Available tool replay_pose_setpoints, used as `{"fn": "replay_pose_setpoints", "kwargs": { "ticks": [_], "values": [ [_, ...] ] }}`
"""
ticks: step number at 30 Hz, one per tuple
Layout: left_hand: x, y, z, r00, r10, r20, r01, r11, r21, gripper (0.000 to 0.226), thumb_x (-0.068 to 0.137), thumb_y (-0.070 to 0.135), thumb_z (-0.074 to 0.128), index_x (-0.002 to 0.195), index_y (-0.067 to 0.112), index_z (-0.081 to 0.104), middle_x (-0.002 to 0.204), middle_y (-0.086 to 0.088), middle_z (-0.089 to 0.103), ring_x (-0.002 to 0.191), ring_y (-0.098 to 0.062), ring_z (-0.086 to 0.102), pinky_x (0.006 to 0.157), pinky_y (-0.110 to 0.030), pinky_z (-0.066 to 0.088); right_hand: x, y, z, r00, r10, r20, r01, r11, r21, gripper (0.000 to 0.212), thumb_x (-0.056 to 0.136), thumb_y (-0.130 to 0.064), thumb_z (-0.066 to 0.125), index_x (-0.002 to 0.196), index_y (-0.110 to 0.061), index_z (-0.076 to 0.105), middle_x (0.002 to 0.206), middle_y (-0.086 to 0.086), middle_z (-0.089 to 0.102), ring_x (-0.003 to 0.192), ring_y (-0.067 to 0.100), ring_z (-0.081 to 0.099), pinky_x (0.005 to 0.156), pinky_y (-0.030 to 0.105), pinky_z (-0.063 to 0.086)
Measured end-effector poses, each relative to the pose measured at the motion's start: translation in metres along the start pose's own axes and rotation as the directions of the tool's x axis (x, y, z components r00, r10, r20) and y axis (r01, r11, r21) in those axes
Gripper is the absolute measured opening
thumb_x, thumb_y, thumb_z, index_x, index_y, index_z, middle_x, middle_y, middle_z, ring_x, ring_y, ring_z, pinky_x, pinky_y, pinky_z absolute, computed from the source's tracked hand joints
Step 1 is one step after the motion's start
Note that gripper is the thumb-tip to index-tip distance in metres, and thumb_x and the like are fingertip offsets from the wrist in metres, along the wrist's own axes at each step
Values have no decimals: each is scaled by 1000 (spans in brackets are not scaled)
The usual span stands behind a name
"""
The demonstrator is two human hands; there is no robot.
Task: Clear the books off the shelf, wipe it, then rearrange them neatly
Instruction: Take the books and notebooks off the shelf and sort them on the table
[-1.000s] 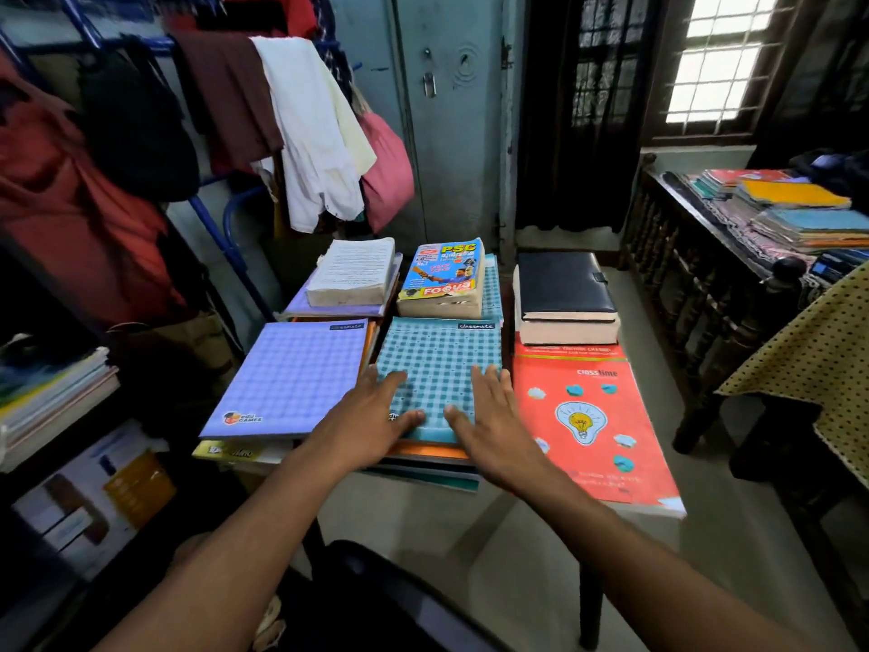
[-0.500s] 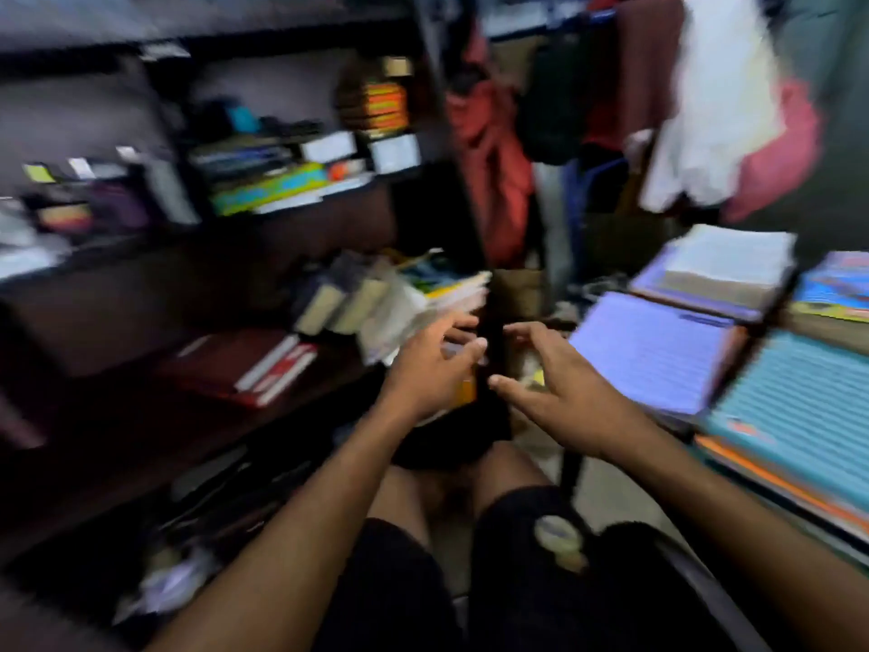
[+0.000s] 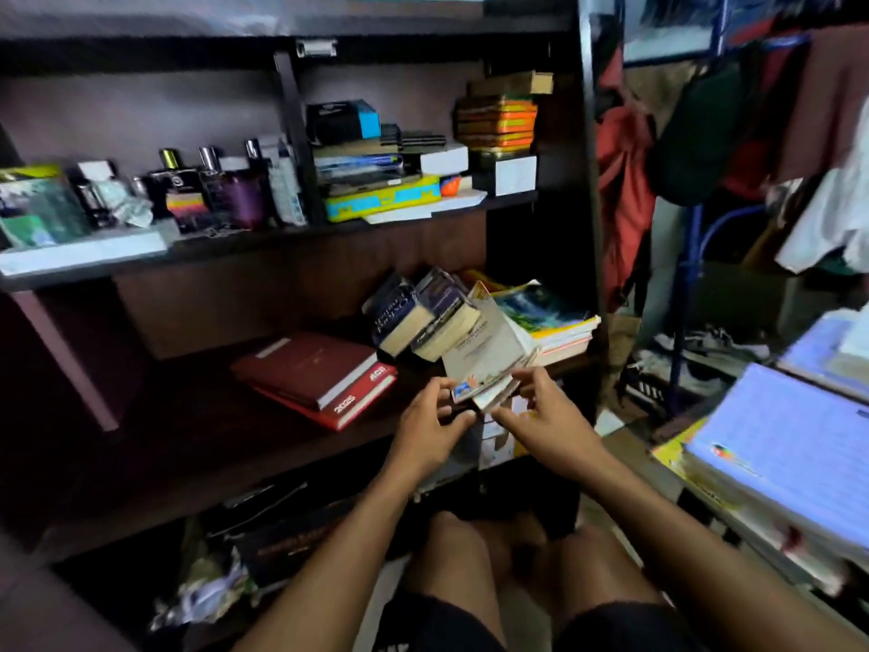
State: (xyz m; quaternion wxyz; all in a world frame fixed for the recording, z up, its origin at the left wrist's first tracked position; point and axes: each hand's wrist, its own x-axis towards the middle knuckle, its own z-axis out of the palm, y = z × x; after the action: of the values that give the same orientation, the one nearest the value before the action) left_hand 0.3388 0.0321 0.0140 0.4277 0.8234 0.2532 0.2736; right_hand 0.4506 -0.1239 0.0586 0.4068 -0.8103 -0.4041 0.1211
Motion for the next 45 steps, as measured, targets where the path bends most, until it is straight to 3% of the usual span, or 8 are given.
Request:
{"fn": "replay_pose_setpoints", "kwargs": {
  "ticks": [8, 11, 15, 23, 26, 30, 38, 45],
  "values": [
    [75, -41, -29, 968, 44, -248, -2, 986, 164, 60, 87, 19, 74, 141, 20, 48, 144, -5, 45, 128, -24, 53, 108, -39, 46, 53, -23, 18, 996, -3, 86, 4, 1000, -10, 59, 92, -43, 68, 140, -28, 38, 134, 5, 51, 121, 19, 53, 102, 40, 48],
    [106, -54, -44, 960, 15, -278, 75, 948, 309, 81, 91, 21, 71, 159, 20, 26, 165, -10, 21, 149, -29, 27, 120, -36, 24, 99, -39, 24, 998, 3, 60, -1, 999, -36, 65, 92, -46, 67, 145, -26, 35, 139, 6, 50, 120, 22, 54, 98, 39, 48],
    [137, -70, -44, 967, -99, -235, 198, 873, 446, 94, 97, 36, 63, 162, 27, -3, 171, -11, -5, 155, -34, 12, 122, -43, 23, 160, -54, 32, 1000, 1, 1, -1, 994, -105, 78, 93, -45, 67, 154, -16, 28, 153, 8, 42, 133, 27, 48, 101, 35, 43],
    [162, -99, -40, 973, 29, -229, 107, 823, 557, 103, 84, 65, 59, 161, 34, 0, 170, -4, 8, 157, -33, 1, 120, -47, 26, 249, -58, 58, 956, 280, -91, -288, 953, -91, 79, 72, -70, 63, 128, -15, 50, 128, 12, 59, 119, 37, 55, 100, 45, 48],
    [161, -101, -40, 968, 72, -242, 63, 860, 507, 99, 83, 51, 75, 160, 35, 14, 165, -2, 20, 153, -29, 17, 115, -44, 37, 272, -64, 58, 926, 377, -33, -376, 926, 33, 85, 66, -73, 69, 127, -14, 59, 130, 14, 61, 110, 38, 61, 89, 46, 55],
    [157, -107, -42, 917, 243, -316, -73, 882, 465, 78, 80, 27, 84, 147, 32, 45, 138, 1, 49, 124, -27, 47, 90, -41, 53, 283, -68, 58, 906, 405, 120, -421, 888, 183, 56, 84, -48, 74, 123, -11, 55, 115, 16, 66, 93, 35, 70, 83, 49, 61],
    [143, -92, -49, 784, 444, -433, -310, 885, 347, 59, 87, 10, 78, 140, 29, 61, 116, 11, 60, 105, -14, 57, 84, -35, 55, 250, -58, 51, 938, 344, 45, -338, 877, 342, 30, 93, -21, 71, 116, -8, 56, 97, 14, 72, 77, 27, 72, 56, 36, 61],
    [63, 0, -47, 630, 723, -283, -583, 682, 442, 53, 97, 8, 60, 141, 36, 59, 135, 7, 62, 130, -14, 55, 98, -34, 52, 111, -28, -18, 965, 262, -12, -173, 673, 719, 27, 90, -21, 73, 111, -8, 62, 86, 14, 75, 63, 23, 68, 54, 30, 53]
  ]
}}
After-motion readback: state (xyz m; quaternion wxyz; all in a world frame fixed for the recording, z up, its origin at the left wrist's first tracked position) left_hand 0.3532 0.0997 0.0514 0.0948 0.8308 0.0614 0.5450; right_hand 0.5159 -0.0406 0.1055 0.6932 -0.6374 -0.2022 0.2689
